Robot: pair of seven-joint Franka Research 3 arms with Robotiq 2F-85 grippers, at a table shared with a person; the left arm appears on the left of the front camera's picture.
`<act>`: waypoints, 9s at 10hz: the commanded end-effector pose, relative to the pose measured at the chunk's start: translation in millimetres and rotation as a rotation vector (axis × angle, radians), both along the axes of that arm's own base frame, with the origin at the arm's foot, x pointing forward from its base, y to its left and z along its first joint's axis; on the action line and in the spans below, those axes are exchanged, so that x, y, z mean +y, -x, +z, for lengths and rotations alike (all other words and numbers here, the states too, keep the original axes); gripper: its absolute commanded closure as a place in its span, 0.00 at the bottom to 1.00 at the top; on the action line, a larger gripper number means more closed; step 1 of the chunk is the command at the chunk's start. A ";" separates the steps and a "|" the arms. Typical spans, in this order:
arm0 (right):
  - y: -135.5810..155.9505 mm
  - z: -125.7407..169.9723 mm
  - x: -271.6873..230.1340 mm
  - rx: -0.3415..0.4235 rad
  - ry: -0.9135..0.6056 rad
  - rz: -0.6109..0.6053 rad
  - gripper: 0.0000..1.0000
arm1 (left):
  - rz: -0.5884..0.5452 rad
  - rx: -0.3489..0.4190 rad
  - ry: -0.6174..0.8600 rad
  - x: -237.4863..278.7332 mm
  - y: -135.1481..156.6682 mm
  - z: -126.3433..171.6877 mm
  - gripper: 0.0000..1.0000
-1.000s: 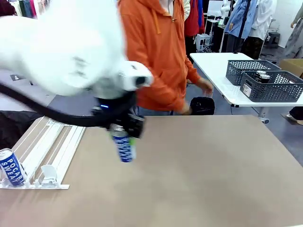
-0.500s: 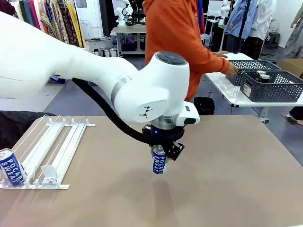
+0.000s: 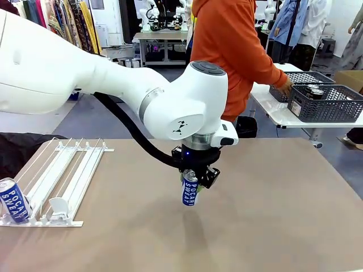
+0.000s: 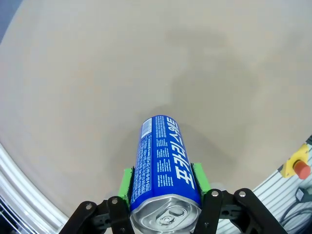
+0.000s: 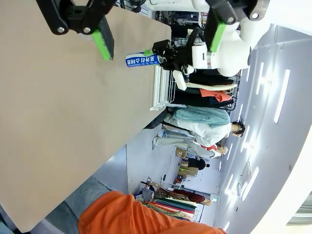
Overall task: Retrieve and store the cans from the dispenser.
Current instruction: Pick up one can from the Automatic Can Dispenser and place it in the middle of the table.
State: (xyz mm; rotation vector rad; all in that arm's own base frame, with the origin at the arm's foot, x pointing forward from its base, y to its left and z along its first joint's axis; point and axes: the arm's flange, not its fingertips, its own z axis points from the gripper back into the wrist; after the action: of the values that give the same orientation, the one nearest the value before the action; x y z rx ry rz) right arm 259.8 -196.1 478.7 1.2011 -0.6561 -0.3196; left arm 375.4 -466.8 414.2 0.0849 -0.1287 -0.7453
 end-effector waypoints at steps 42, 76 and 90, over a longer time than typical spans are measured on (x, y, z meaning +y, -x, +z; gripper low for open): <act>-2.6 3.4 0.5 -0.020 -0.016 -0.009 0.00 | 0.776 0.143 0.601 541.8 118.5 129.6 0.00; -2.6 3.4 0.5 -0.020 -0.016 -0.009 0.00 | 0.867 0.192 0.138 507.9 16.3 -12.8 1.00; -2.6 3.4 0.5 -0.020 -0.016 -0.009 0.00 | 0.856 0.213 0.163 512.2 17.6 -7.6 0.00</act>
State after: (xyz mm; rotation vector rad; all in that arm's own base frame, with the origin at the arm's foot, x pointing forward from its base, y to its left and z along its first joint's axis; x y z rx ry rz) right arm 259.6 -196.5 478.6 1.2010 -0.6563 -0.3209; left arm 360.6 43.2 406.1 -0.0728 0.0707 0.1069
